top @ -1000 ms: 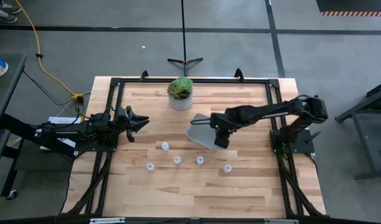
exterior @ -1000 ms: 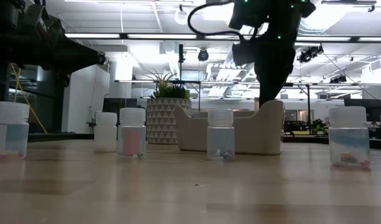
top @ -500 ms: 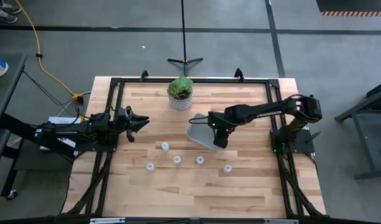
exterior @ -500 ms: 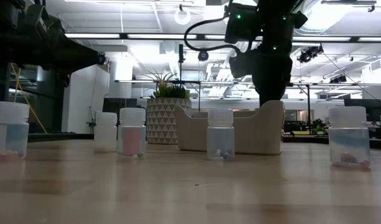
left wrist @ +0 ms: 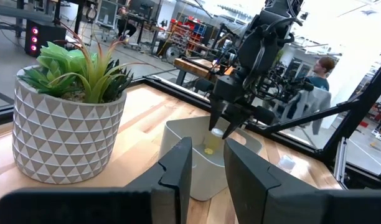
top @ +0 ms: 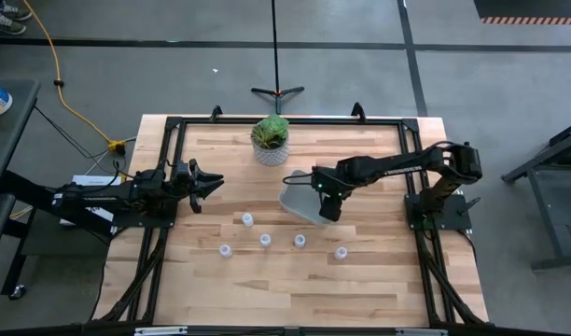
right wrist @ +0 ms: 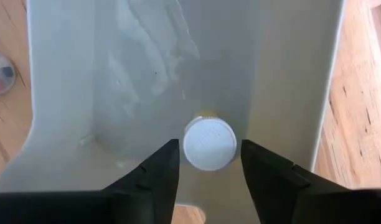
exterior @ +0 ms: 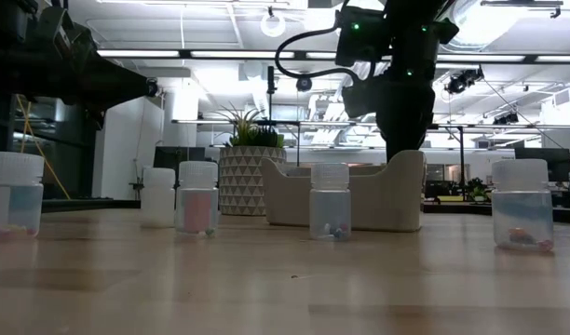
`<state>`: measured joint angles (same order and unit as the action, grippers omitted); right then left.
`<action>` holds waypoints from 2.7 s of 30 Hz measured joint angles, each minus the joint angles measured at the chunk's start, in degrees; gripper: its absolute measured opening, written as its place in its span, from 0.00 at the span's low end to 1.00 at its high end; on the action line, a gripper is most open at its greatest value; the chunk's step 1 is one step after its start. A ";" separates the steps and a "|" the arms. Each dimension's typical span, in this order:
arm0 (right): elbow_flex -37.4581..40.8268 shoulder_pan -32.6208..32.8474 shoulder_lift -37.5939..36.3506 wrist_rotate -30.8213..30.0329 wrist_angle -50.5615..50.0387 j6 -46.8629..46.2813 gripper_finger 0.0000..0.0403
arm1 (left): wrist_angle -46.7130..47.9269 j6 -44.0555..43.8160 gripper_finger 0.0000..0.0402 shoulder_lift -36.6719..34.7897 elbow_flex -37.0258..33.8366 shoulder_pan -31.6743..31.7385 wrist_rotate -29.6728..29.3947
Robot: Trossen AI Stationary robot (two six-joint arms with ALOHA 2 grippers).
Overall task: Pick and place pill bottles into a basket
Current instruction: Put the yellow pill bottle into the white bin, then put the right transparent capsule bottle into the white bin
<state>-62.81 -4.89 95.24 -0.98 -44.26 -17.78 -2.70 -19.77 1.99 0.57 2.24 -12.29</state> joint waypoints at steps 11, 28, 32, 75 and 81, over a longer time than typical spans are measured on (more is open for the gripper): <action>-6.88 0.16 -1.03 0.33 0.78 2.93 0.41 | 0.02 0.00 0.32 -0.01 -0.01 0.00 0.00; -11.34 22.20 -1.77 -0.44 -8.29 -6.33 0.39 | 0.00 0.00 0.32 0.01 0.01 0.00 -0.09; -9.42 27.10 -2.16 -1.02 -5.96 -10.99 0.39 | 0.00 0.00 0.32 0.10 0.01 0.01 -0.13; 5.73 33.42 -2.21 -5.37 7.03 -21.09 0.56 | -0.04 0.42 0.32 0.10 0.01 0.01 -0.33; 5.70 33.42 -2.21 -4.03 7.11 -20.83 0.43 | -0.04 0.44 0.32 0.10 0.01 0.01 -0.37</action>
<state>-57.10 28.53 93.03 -5.02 -37.15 -38.61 -2.74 -19.33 2.09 0.58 2.25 -12.67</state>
